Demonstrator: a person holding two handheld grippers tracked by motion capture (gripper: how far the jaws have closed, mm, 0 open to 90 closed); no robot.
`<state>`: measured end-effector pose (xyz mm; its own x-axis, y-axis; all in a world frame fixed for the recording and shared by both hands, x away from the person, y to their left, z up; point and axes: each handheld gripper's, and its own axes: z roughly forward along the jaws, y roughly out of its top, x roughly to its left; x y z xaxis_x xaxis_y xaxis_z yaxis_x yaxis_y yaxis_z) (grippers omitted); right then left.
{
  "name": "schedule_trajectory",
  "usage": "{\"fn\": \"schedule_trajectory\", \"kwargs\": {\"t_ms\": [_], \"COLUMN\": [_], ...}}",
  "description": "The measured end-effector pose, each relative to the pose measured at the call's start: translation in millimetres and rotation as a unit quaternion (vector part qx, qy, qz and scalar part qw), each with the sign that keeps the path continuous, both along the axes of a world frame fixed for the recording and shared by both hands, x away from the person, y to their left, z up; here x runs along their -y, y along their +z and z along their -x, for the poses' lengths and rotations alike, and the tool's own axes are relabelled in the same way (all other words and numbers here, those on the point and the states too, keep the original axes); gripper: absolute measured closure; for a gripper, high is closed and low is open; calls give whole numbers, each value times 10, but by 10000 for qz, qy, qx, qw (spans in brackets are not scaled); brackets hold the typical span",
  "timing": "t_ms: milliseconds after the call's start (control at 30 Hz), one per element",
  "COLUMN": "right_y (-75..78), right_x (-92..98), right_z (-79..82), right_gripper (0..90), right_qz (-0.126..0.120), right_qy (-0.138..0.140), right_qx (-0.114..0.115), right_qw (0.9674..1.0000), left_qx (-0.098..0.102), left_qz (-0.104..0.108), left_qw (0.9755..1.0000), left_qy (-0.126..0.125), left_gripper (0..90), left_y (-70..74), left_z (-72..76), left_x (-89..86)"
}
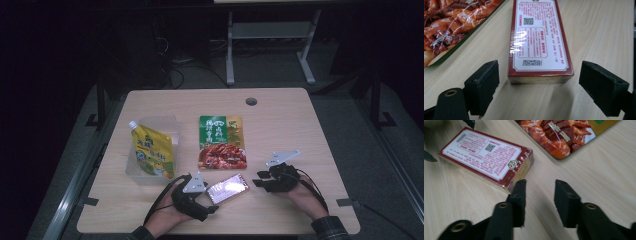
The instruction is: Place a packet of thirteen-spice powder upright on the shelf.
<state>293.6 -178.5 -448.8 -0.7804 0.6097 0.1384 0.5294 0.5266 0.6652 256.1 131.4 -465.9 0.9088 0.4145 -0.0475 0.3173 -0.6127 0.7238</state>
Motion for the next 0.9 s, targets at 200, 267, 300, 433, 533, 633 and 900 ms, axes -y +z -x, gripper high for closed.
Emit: {"fn": "schedule_trajectory", "kwargs": {"t_ms": [200, 267, 300, 433, 533, 633, 900], "right_y": [8, 14, 17, 26, 29, 51, 46], "right_x": [18, 21, 22, 8, -14, -42, -209], "right_z": [121, 133, 135, 135, 143, 146, 152], "right_gripper": [532, 532, 534, 591, 688, 799, 897], "right_qz": [-11, 0, 1, -20, -35, -138, -196], "right_qy": [-40, -18, -11, 1, 43, 109, 409], "right_qx": [55, 74, 85, 135, 168, 237, 281], "right_qw": [10000, 10000, 10000, 9999, 9998, 9996, 9986], "left_qx": [-43, -73, -92, -102, -61, -68, -121], "left_qz": [-132, -130, -128, -125, -137, -126, 48], "left_qw": [9999, 9999, 9999, 9999, 9999, 9998, 9997], "left_qy": [-52, -59, -63, -33, -70, -122, -219], "left_gripper": [235, 284, 302, 317, 319, 321, 322], "left_y": [-24, -20, -17, -5, 36, 85, 196], "left_z": [-16, -22, -22, -13, -15, -19, 24], "left_x": [24, 16, 12, 26, 14, -13, -59]}}
